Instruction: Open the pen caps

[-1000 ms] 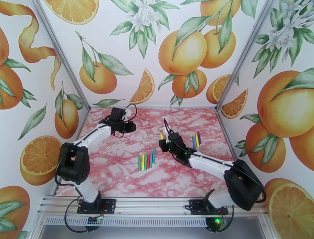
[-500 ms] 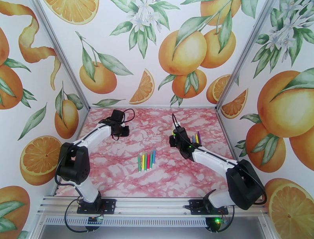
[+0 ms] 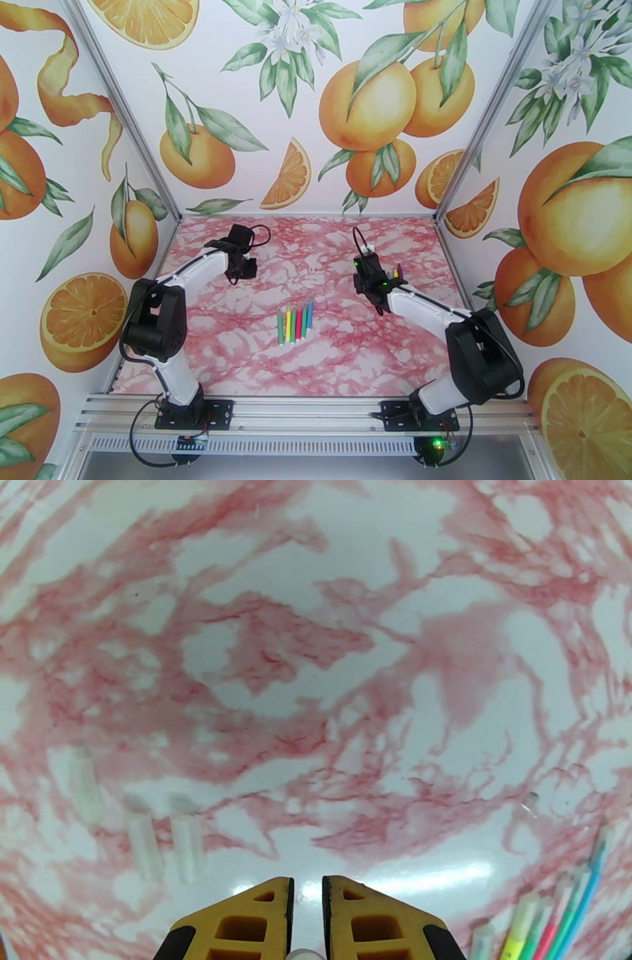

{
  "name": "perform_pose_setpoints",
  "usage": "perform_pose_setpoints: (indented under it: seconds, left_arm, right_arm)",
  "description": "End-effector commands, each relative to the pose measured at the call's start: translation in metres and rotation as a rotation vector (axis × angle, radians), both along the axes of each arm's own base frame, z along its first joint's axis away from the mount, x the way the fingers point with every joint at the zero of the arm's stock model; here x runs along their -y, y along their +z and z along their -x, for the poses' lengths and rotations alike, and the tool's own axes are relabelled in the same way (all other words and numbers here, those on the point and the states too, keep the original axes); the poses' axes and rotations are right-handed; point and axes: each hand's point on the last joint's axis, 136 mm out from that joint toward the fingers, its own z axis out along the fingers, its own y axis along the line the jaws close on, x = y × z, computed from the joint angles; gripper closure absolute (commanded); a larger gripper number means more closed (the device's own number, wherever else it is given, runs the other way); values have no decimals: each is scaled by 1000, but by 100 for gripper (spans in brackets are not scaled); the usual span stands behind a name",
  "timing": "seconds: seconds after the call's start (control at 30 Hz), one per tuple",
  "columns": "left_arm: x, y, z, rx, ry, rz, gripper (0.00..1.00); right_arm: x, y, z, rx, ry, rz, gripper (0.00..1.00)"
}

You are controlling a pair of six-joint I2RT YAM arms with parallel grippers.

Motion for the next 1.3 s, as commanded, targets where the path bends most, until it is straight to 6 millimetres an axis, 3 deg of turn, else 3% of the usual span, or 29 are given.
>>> perform_pose_setpoints:
  seconds: [0.0,0.67,1.27]
  left_arm:
    - [-7,-1,-4,-4,-1,-48,100]
    - [-16,-36,-6,-80,11,-122,100]
    - [-21,-53,-5,-126,15,-159,97]
  right_arm:
    - [15,4,-8,-12,-36,61,100]
    - [57,-38,-18,-184,-123,255,100]
    - [70,-62,-16,-261,-150,266,100]
